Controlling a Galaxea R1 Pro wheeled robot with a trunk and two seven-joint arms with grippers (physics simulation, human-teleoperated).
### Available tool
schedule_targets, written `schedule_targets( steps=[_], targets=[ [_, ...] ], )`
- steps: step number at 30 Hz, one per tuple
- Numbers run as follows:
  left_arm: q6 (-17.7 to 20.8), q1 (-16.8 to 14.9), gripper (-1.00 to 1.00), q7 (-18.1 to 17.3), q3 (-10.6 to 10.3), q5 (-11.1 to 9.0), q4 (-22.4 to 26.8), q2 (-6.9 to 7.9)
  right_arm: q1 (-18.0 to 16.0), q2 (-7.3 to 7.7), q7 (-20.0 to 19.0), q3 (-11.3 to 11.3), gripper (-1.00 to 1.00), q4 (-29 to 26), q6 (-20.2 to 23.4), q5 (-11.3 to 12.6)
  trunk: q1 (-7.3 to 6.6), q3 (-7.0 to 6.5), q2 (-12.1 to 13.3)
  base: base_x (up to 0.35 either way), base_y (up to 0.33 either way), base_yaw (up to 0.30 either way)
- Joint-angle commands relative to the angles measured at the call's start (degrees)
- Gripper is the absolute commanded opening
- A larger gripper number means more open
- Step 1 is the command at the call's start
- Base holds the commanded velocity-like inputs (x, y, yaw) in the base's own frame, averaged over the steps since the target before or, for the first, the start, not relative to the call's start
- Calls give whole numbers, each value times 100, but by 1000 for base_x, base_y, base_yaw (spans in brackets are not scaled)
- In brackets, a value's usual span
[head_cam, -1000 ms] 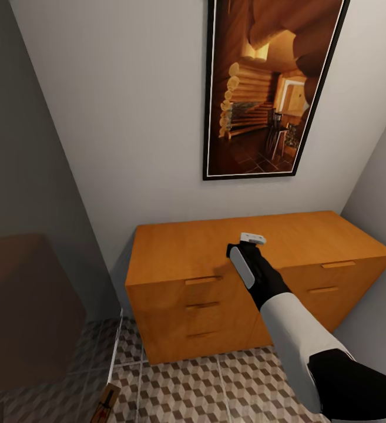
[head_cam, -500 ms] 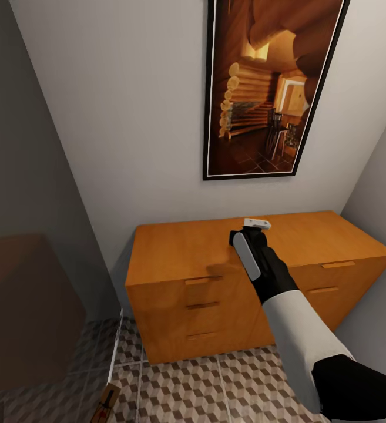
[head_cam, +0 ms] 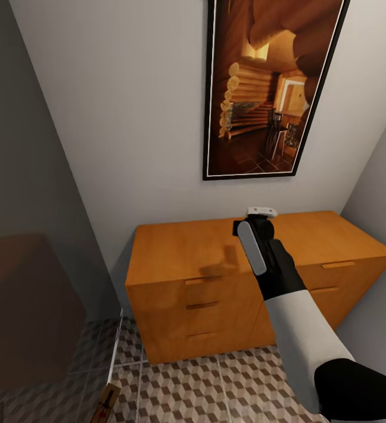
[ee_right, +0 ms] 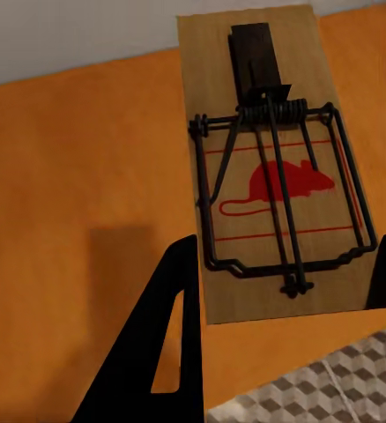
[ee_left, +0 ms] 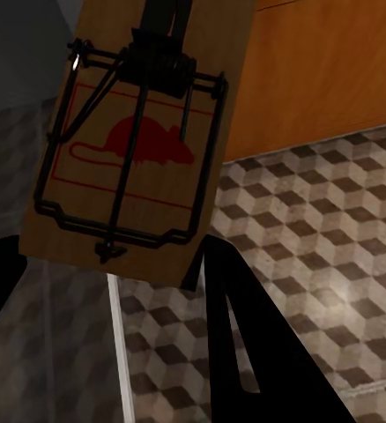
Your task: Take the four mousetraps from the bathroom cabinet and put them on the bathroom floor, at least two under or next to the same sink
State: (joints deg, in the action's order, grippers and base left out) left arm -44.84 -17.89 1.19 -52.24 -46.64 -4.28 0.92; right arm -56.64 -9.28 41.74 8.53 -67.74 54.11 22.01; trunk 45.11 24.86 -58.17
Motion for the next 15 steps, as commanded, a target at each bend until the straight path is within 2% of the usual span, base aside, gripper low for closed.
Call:
schedule_targets(
  steps=[1, 7, 15],
  targets=[
    [-16, -4, -100, 39, -41, 5, -11, -3, -5, -2, 120, 8, -100, -37, 35, 71, 0, 6, -4, 0, 0, 0],
    [-16, -4, -100, 39, -41, 3, -11, 1, -5, -11, 202, 8, -100, -90, 77, 75, 0, 6, -4, -33, 0, 0],
    [-16, -4, -100, 39, -41, 4, -11, -2, -5, -12, 211, 14, -100, -93, 82, 76, 0, 6, -4, -276, 0, 0]
  ],
)
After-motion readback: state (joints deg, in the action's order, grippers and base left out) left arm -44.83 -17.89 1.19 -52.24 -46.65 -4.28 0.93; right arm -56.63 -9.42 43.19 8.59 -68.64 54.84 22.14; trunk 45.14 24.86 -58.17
